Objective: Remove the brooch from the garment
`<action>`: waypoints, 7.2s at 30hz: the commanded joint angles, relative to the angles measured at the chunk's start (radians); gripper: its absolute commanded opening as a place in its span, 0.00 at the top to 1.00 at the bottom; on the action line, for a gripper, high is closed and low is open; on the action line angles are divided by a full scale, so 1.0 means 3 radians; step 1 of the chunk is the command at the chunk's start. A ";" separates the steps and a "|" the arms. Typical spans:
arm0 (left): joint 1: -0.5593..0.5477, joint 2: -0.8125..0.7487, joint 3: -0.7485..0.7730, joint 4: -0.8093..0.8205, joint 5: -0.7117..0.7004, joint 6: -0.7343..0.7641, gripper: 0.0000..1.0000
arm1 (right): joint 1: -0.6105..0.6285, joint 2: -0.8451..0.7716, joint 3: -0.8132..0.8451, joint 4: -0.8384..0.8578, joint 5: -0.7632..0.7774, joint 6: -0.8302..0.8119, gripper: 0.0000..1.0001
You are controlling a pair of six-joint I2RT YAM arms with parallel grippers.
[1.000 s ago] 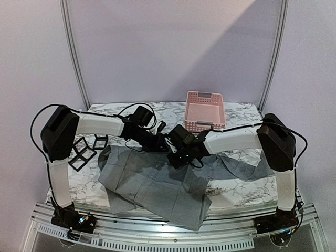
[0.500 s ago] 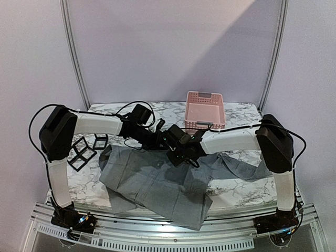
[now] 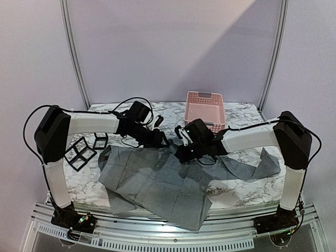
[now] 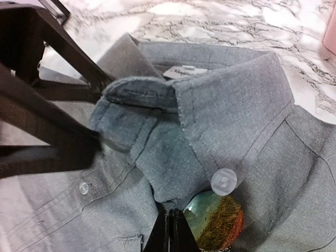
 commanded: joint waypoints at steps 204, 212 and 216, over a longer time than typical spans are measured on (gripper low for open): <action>0.0040 0.0013 -0.0254 0.1017 0.1754 0.0460 1.00 | -0.0432 -0.0220 -0.1676 0.3790 -0.1431 0.1023 0.66; 0.0040 0.0008 -0.0254 0.1016 0.1754 0.0460 1.00 | -0.0438 -0.0181 -0.1621 0.3740 -0.1460 0.1035 0.76; 0.0040 0.0002 -0.0254 0.1007 0.1757 0.0473 1.00 | -0.0438 -0.0161 -0.1583 0.3726 -0.1499 0.1038 0.80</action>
